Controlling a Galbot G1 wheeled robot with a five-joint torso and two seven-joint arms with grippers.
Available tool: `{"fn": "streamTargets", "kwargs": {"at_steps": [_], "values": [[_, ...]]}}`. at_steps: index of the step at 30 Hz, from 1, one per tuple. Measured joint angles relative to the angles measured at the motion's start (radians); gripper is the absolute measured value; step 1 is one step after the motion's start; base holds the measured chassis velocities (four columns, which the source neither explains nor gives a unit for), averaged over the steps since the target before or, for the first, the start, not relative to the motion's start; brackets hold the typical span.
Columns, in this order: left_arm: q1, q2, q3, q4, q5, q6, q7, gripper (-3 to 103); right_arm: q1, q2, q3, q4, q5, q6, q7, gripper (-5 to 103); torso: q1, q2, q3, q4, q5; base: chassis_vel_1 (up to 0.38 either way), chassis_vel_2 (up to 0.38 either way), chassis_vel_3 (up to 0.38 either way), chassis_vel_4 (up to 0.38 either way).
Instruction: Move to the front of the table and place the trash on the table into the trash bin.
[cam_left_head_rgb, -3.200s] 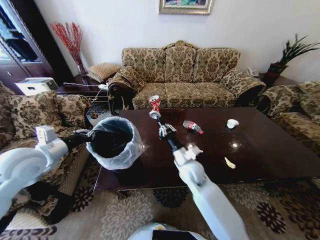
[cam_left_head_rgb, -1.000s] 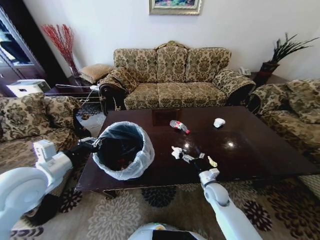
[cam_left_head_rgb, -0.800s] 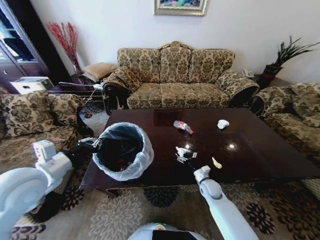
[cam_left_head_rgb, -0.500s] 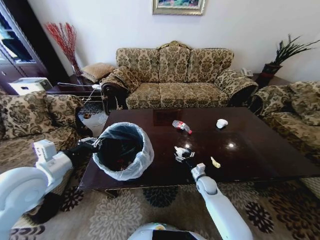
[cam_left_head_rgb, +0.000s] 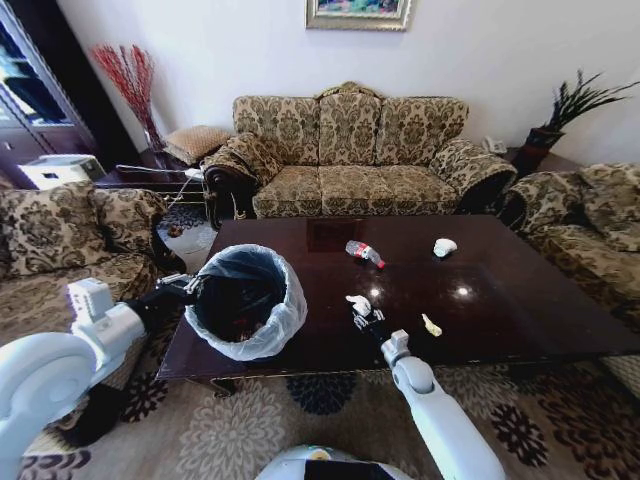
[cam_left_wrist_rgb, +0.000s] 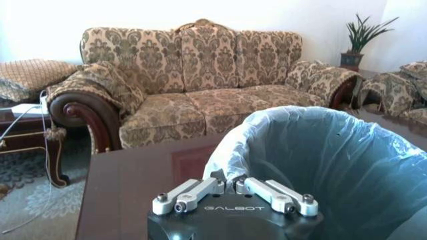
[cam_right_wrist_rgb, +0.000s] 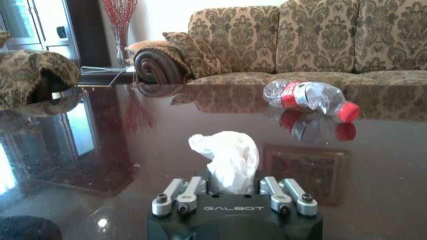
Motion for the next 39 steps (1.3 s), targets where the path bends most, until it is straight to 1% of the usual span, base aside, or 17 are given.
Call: {"fn": "streamTargets", "kwargs": {"at_steps": [2, 5, 6, 7, 9, 11, 12, 14, 15, 17, 18, 19, 21, 25, 26, 28, 39], "values": [[0.0, 0.001, 0.0, 0.0, 0.0, -0.002, 0.0, 3, -0.003, 0.0, 0.001, 0.0, 0.001, 0.003, 0.0, 29, 0.0, 0.0, 0.0, 0.0, 0.0, 0.0, 0.0, 0.0, 0.0], [0.0, 0.001, 0.0, 0.0, -0.001, -0.004, 0.0, 3, -0.008, 0.0, 0.003, 0.002, 0.001, 0.004, 0.0, 24, 0.0, 0.0, 0.0, 0.0, 0.0, 0.0, 0.0, 0.0, 0.0], [0.0, 0.001, 0.0, 0.0, -0.001, -0.004, 0.0, 3, -0.011, 0.0, 0.004, 0.007, 0.003, 0.005, 0.0, 13, 0.0, 0.0, 0.0, 0.0, 0.0, 0.0, 0.0, 0.0, 0.0], [0.0, 0.001, 0.0, 0.0, -0.001, -0.004, 0.0, 3, -0.011, 0.0, 0.004, 0.007, 0.003, 0.005, 0.0, 13, 0.0, 0.0, 0.0, 0.0, 0.0, 0.0, 0.0, 0.0, 0.0], [0.0, 0.002, 0.0, 0.0, -0.001, -0.004, 0.0, 3, -0.02, -0.001, 0.007, 0.025, 0.011, 0.013, 0.005, 3, 0.0, 0.0, 0.0, 0.0001, 0.0, 0.0, 0.0, 0.0, 0.0], [0.0, 0.004, 0.001, 0.001, -0.001, -0.004, 0.0, 3, -0.029, 0.002, 0.007, 0.06, 0.02, 0.059, 0.058, 1, 0.0, 0.0, 0.0, 0.0, 0.0, 0.0, 0.0, 0.0, 0.0], [0.0, 0.004, 0.001, 0.001, -0.001, -0.004, 0.0, 3, -0.029, 0.002, 0.007, 0.06, 0.02, 0.059, 0.058, 1, 0.0, 0.0, 0.0, 0.0, 0.0, 0.0, 0.0, 0.0, 0.0], [0.004, 0.01, 0.002, 0.002, 0.002, -0.004, 0.0, 3, -0.051, 0.0, 0.009, 0.185, 0.055, 0.088, 0.125, 0, 0.0, 0.0, 0.0, 0.0, 0.0005, 0.0, 0.0, 0.0, 0.0], [0.004, 0.01, 0.002, 0.002, 0.002, -0.004, 0.0, 3, -0.051, 0.0, 0.009, 0.185, 0.055, 0.088, 0.125, 0, 0.0, 0.0, 0.0, 0.0, 0.0005, 0.0, 0.0, 0.0, 0.0], [0.014, 0.021, 0.004, 0.001, 0.004, -0.004, 0.0, 3, -0.068, -0.021, 0.012, 0.369, 0.125, 0.069, 0.155, 0, 0.0, 0.0, 0.0, 0.0, -0.0002, 0.0, 0.0, 0.0, 0.0], [0.014, 0.021, 0.004, 0.001, 0.004, -0.004, 0.0, 3, -0.068, -0.021, 0.012, 0.369, 0.125, 0.069, 0.155, 0, 0.0, 0.0, 0.0, 0.0, -0.0002, 0.0, 0.0, 0.0, 0.0], [0.019, 0.028, 0.006, -0.004, 0.003, -0.003, 0.0, 3, -0.071, -0.034, 0.015, 0.481, 0.162, 0.057, 0.159, 0, 0.0, 0.0, 0.0, 0.0002, -0.0002, 0.0, 0.0, 0.0, 0.0], [0.023, 0.033, 0.008, -0.009, 0.002, -0.001, 0.001, 3, -0.07, -0.047, 0.017, 0.563, 0.194, 0.048, 0.156, 0, 0.0, 0.0, 0.0, 0.0002, -0.0003, 0.0, 0.0, 0.0, 0.0], [0.044, 0.053, 0.012, -0.032, -0.003, 0.005, 0.011, 3, -0.064, -0.089, -0.006, 0.808, 0.314, -0.003, 0.119, 0, 0.0, 0.0, 0.0, 0.0, 0.0, 0.0, 0.0, 0.0, 0.0], [0.044, 0.053, 0.012, -0.032, -0.003, 0.005, 0.011, 3, -0.064, -0.089, -0.006, 0.808, 0.314, -0.003, 0.119, 0, 0.0, 0.0, 0.0, 0.0, 0.0, 0.0, 0.0, 0.0, 0.0], [0.057, 0.062, 0.012, -0.051, -0.017, 0.012, 0.017, 3, -0.067, -0.103, -0.032, 0.891, 0.333, -0.024, 0.071, 0, 0.0, 0.0, 0.0, -0.0001, 0.0, 0.0, 0.0, 0.0, 0.0], [0.083, 0.066, 0.016, -0.079, -0.023, 0.021, 0.029, 3, -0.087, -0.136, -0.183, 0.987, 0.25, -0.108, -0.033, 0, 0.0, 0.0, 0.0, 0.0, 0.0, 0.0, 0.0, 0.0, 0.0]]}}
